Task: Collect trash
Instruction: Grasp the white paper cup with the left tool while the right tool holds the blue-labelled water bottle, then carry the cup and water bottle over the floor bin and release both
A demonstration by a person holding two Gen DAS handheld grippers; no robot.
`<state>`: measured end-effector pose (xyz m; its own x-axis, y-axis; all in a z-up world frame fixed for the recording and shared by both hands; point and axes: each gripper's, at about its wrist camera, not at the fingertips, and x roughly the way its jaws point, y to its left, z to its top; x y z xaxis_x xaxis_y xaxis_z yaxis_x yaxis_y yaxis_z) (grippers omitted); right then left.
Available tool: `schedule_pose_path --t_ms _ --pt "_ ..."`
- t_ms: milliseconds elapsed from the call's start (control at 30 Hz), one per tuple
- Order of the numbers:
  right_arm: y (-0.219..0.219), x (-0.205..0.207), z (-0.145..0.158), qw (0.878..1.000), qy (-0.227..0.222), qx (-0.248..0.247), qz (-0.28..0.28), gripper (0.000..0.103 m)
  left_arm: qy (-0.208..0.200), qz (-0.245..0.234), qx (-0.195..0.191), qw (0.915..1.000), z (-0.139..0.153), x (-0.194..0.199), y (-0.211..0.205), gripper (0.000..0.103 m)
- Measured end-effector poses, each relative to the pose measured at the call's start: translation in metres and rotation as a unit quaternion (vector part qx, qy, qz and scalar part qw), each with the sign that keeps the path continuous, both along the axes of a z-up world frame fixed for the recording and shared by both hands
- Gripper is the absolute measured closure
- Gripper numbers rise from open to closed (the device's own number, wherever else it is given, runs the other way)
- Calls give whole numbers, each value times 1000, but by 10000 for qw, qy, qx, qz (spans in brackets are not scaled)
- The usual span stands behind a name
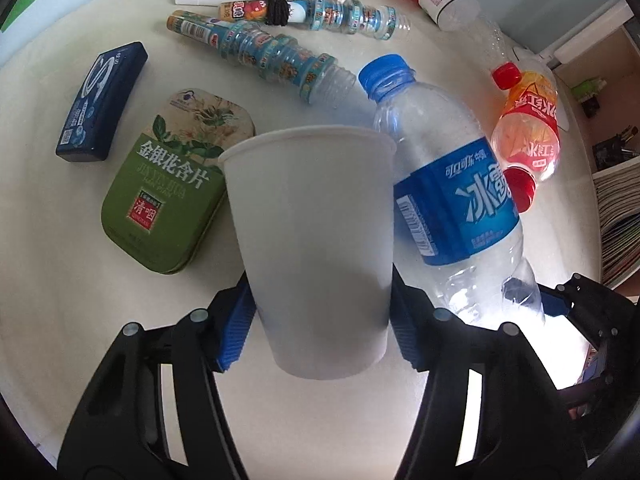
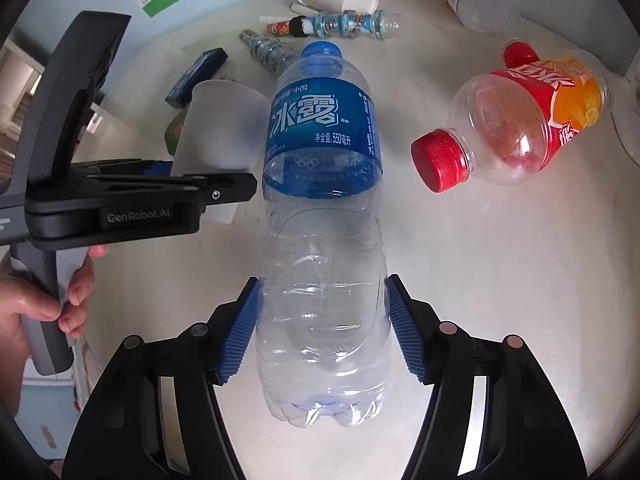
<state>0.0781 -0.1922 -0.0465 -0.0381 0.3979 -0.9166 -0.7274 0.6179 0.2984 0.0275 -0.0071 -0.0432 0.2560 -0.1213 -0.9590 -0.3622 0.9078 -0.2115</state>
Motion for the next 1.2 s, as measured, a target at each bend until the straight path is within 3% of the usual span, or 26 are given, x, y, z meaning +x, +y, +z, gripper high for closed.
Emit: schedule_pose_path --t_ms 200,300,467,633,800,967,1100,1200 --pt "-11 3 11 9996 159 193 -93 41 -230 -126 409 9988 13 -20 -4 47" --pt "-17 4 19 9994 182 282 -95 41 -62 -115 562 9983 24 -30 -1 47" --pt "-23 2 31 9984 266 499 -58 41 -159 -32 776 9969 40 -54 -7 47" --pt "-30 -6 46 9968 299 743 30 41 -275 189 1012 9943 57 -92 -4 47" --pt "-24 -22 65 9937 272 991 446 41 -266 758 1020 9915 75 -140 3 47" --pt "6 -47 79 9852 284 1187 1203 41 -196 1586 1179 9801 90 -206 8 47" --pt "36 -77 87 9714 354 1282 1967 41 -206 2342 1185 9647 90 -270 14 47" --pt "61 -106 91 9561 513 1339 2557 41 0 2947 1184 9482 88 -318 11 47"
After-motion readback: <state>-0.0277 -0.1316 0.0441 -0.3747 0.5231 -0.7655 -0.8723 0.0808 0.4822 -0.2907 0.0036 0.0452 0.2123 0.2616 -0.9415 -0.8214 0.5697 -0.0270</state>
